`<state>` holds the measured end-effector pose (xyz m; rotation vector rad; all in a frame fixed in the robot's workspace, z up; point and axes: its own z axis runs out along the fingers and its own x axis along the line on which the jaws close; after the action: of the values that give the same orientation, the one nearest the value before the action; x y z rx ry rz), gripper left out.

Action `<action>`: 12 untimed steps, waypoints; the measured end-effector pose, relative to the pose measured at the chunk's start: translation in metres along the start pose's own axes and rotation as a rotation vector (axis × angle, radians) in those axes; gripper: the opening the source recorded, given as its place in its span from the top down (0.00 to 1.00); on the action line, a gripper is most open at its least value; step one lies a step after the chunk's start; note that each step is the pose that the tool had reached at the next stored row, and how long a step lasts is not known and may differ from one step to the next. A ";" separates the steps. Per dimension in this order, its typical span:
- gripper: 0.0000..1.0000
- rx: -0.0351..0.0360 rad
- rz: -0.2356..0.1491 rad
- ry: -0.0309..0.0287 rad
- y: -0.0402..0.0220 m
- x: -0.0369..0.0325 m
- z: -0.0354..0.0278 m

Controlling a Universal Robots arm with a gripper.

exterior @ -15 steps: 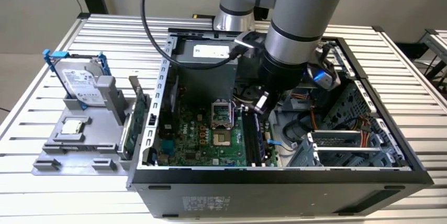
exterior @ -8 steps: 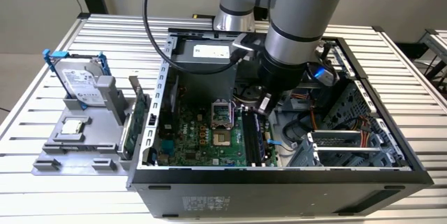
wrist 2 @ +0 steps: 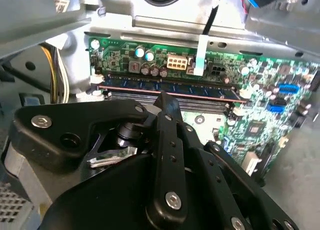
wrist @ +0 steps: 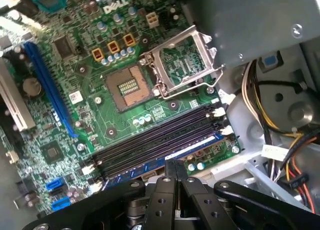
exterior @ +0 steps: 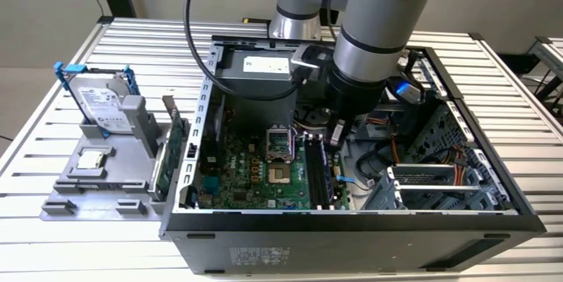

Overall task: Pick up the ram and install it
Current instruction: 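Press down the ram until it locks into place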

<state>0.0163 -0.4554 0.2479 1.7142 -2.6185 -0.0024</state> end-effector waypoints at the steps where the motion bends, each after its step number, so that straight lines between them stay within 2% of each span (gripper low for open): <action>1: 1.00 0.0001 -0.018 0.0000 0.0000 0.0000 0.0004; 10: 1.00 0.0008 -0.100 0.0008 0.0000 0.0000 0.0017; 12: 1.00 0.0009 -0.108 0.0007 0.0000 0.0000 0.0018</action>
<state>0.0163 -0.4554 0.2462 1.8525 -2.5226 -0.0016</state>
